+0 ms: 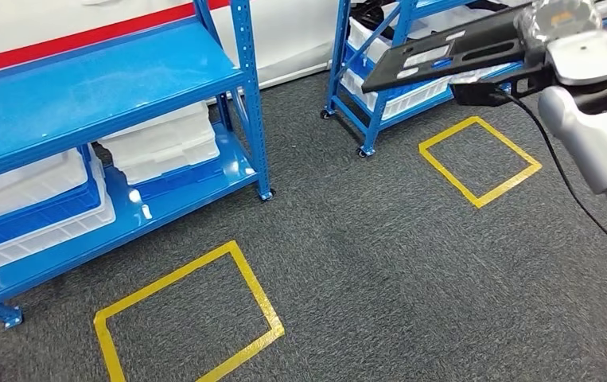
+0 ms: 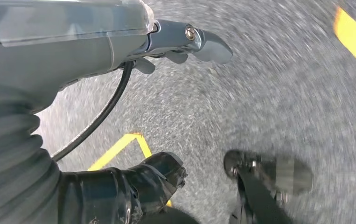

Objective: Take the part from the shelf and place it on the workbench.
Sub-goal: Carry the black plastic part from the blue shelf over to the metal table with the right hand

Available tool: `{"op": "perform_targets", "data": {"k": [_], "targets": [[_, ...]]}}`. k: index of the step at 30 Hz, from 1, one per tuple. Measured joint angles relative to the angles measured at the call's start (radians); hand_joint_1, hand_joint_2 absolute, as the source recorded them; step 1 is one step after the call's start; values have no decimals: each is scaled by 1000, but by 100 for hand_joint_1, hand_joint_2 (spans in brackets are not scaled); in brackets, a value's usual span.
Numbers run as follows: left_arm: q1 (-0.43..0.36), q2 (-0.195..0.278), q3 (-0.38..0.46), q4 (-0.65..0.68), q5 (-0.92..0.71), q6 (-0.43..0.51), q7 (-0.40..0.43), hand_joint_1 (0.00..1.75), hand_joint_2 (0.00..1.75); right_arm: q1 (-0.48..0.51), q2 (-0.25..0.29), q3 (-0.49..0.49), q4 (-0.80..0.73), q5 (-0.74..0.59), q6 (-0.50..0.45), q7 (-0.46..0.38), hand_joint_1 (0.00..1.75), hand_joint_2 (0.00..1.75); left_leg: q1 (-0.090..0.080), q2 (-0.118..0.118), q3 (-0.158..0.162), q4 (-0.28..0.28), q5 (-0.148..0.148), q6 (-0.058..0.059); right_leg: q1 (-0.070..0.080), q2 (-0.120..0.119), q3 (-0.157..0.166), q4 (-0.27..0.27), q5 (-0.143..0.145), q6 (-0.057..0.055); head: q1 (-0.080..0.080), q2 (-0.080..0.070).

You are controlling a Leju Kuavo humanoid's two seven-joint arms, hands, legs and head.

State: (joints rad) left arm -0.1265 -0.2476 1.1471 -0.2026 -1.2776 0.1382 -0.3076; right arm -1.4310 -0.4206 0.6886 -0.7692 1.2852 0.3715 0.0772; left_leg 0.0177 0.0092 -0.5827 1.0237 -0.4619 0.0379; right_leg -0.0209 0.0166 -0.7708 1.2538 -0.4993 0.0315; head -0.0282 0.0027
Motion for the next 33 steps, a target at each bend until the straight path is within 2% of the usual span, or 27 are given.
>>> {"op": "perform_targets", "data": {"k": [1, 2, 3, 4, 5, 6, 7, 8, 10, 11, 12, 14, 15, 16, 17, 18, 19, 21, 23, 25, 26, 27, 29, 30, 31, 32, 33], "targets": [[-2, -1, -9, 0, -6, 1, 3, 0, 175, -21, 19, 5, 33, 5, -2, 12, 175, 175, 1, 13, 3, 0, -3, 0, -4, -8, -20, 43, -8, 3, 0, 0], [-3, -3, -15, 0, -8, 1, 6, 0, 175, -37, 34, 9, 59, 9, -3, 20, 175, 175, 2, 25, 8, 0, -7, -1, -7, -13, -25, 54, 1, 5, 0, 0], [-4, -4, -21, 0, -8, 2, 7, 0, 175, -49, 45, 14, 81, 11, -4, 24, 175, 175, 4, 37, 15, 1, -12, -3, -10, -20, -12, 27, 27, 7, 0, 0], [-4, -6, -24, 0, -5, 2, 8, 0, 175, -59, 54, 18, 99, 13, -5, 26, 175, 175, 5, 48, 22, 1, -18, -7, -12, -33, 16, -30, 64, 8, 0, 0], [-3, -7, -27, 0, 0, 2, 9, 0, 175, -70, 62, 22, 115, 16, -6, 25, 175, 175, 5, 59, 28, 2, -24, -13, -8, -59, 47, -91, 89, 8, 0, 0], [-3, -9, -28, 0, 7, 2, 10, 0, 175, -82, 69, 26, 128, 19, -8, 21, 175, 175, 2, 70, 32, 3, -30, -20, -1, -82, 74, -146, 105, 4, 1, 0], [-3, -9, -28, 0, 15, 2, 10, 0, 175, -93, 74, 29, 139, 22, -10, 15, 175, 175, -1, 82, 34, 3, -35, -26, 7, -100, 88, -179, 108, -2, 0, 0], [-2, -9, -28, 0, 22, 2, 12, 0, 175, -101, 78, 32, 147, 24, -12, 6, 175, 175, -6, 94, 36, 2, -38, -32, 14, -106, 93, -191, 101, -9, 0, 0], [-1, -9, -28, 0, 30, 1, 16, 0, 175, -105, 80, 36, 161, 17, -15, -14, 175, 175, -7, 117, 42, 0, -47, -42, 15, -81, 93, -199, 99, -24, 0, 0], [0, -9, -28, 0, 33, 1, 18, 0, 175, -105, 80, 36, 165, 8, -17, -22, 175, 175, -5, 108, 42, 7, -57, -45, 14, -66, 94, -202, 100, -30, 0, 0], [0, -8, -27, 0, 34, 2, 21, 0, 175, -104, 80, 35, 169, -4, -21, -27, 175, 175, -2, 88, 33, 30, -75, -47, 12, -53, 96, -205, 101, -37, 0, 0], [4, -8, -27, 0, 36, 6, 27, 0, 175, -100, 81, 30, 175, -36, -33, -27, 175, 175, 0, 28, -18, 137, -131, -45, 11, -27, 98, -209, 101, -49, 0, 0], [8, -8, -27, 0, 38, 8, 29, 0, 175, -95, 83, 25, 178, -58, -41, -24, 175, 175, 0, 11, -54, 207, -156, -44, 12, -12, 99, -209, 101, -53, 0, 0], [11, -8, -27, 0, 39, 10, 30, 0, 175, -87, 84, 17, 181, -81, -46, -21, 175, 175, -1, 2, -86, 261, -167, -43, 13, 6, 100, -208, 100, -55, 0, 0], [13, -7, -27, 0, 40, 12, 30, 0, 175, -78, 85, 7, 183, -102, -51, -19, 175, 175, -1, -2, -106, 285, -160, -42, 15, 25, 101, -206, 99, -56, 0, 0], [15, -7, -26, 0, 41, 14, 29, 0, 175, -71, 85, -4, 184, -123, -54, -17, 175, 175, -1, -5, -109, 271, -132, -39, 15, 43, 103, -204, 97, -56, 0, 0], [15, -7, -26, 0, 41, 14, 28, 0, 175, -64, 84, -18, 184, -143, -57, -15, 175, 175, -1, -11, -98, 224, -90, -36, 15, 60, 104, -201, 96, -55, 0, 0], [16, -5, -26, 0, 42, 14, 21, 0, 175, -57, 82, -52, 184, -184, -63, -10, 175, 175, 2, -56, -60, 108, -20, -27, 15, 88, 102, -193, 92, -51, 0, 0], [15, -3, -26, 0, 42, 12, 9, 0, 175, -54, 77, -90, 184, -209, -69, -3, 175, 175, 3, -87, -33, 44, -5, -24, 10, 112, 94, -190, 92, -41, 1, 0], [12, -3, -26, 0, 42, 7, -3, 0, 175, -51, 66, -121, 182, -216, -71, 2, 175, 175, -1, -70, -21, 26, -9, -21, 2, 134, 89, -194, 97, -26, 0, 0], [10, -4, -26, 0, 41, 5, -7, 0, 175, -49, 58, -134, 180, -217, -71, 5, 175, 175, -2, -57, -16, 19, -5, -16, 1, 122, 87, -193, 96, -19, 1, 0], [9, -5, -26, 0, 41, 4, -10, 0, 175, -50, 51, -144, 178, -217, -71, 6, 175, 175, -1, -43, -12, 12, -2, -10, 3, 96, 81, -180, 87, -14, 2, 0], [8, -6, -26, 0, 40, 3, -12, 0, 175, -52, 43, -160, 172, -216, -70, 8, 175, 175, -2, -17, -5, 2, 1, 0, 6, 22, 44, -95, 42, -6, 5, 0], [7, -6, -26, 0, 40, 3, -11, 0, 175, -51, 40, -166, 169, -215, -69, 8, 175, 175, -3, -4, -3, 2, 0, 3, 4, 1, 13, -32, 14, -2, 5, 0], [7, -6, -26, 0, 40, 4, -9, 0, 175, -47, 36, -169, 165, -213, -68, 9, 175, 175, -4, 9, -2, 2, -3, 4, 1, -7, -14, 24, -5, 1, 5, 0], [8, -6, -26, 0, 41, 5, -8, 0, 175, -42, 32, -172, 161, -212, -68, 9, 175, 175, -4, 23, 1, 3, -5, 4, -2, -10, -29, 52, -8, 4, 5, 0], [8, -6, -26, 0, 42, 6, -6, 0, 175, -36, 27, -174, 156, -210, -67, 9, 175, 175, -5, 36, 4, 3, -9, 3, -4, -13, -26, 47, 6, 5, 5, 0]]}}
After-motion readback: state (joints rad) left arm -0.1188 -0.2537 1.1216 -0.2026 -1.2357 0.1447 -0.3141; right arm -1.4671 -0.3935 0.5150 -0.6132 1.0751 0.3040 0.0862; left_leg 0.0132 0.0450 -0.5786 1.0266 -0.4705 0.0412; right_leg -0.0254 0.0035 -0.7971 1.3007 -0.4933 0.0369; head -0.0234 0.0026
